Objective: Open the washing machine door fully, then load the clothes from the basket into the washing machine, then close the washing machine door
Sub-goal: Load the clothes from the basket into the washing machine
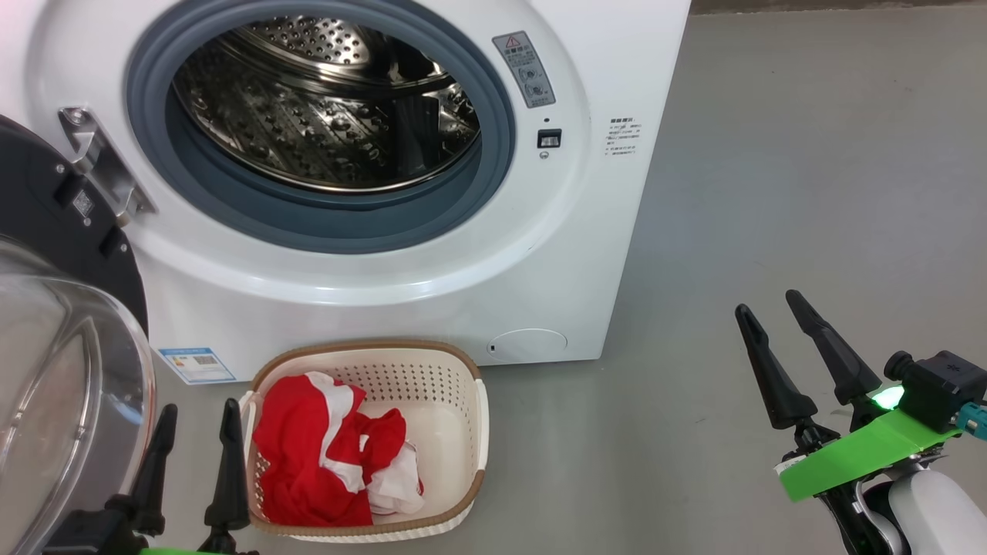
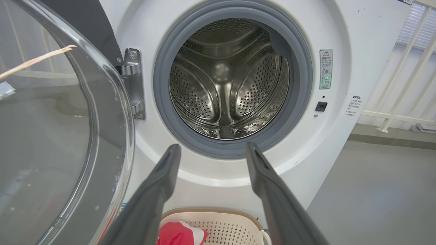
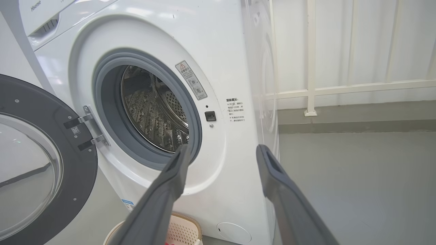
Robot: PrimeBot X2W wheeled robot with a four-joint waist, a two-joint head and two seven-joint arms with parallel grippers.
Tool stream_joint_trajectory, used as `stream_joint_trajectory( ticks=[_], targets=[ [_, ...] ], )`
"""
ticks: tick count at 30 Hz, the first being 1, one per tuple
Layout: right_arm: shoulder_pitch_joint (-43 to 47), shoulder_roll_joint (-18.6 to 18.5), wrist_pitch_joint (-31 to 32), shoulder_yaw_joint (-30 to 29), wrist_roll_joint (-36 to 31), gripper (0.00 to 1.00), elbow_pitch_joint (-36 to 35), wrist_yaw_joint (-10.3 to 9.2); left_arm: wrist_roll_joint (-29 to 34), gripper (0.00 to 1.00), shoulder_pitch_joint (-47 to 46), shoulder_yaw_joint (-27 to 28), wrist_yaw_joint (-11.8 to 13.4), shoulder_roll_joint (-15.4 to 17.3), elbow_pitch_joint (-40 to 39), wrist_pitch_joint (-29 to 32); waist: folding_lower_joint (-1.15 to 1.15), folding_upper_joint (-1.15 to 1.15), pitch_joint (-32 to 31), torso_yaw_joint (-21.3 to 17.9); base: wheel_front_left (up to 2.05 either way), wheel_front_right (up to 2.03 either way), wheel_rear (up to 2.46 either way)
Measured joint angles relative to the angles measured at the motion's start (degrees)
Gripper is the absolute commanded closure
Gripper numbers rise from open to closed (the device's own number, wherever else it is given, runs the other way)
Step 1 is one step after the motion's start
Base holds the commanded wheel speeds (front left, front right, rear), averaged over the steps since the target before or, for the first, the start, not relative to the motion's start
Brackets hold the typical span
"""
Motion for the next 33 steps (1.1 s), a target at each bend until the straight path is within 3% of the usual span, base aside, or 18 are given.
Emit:
stream_joint_trajectory(
  ticks=[33],
  targets=[
    [-0.03,-0.01,0.00,0.04,-0.57,0.00,0.01,0.00,0.60,0.00,-0.76,0.33,-0.42,-0.20,0.21,0.00,0.00,0.00,0.79,0.03,0.00,0.00,0.00]
  ],
)
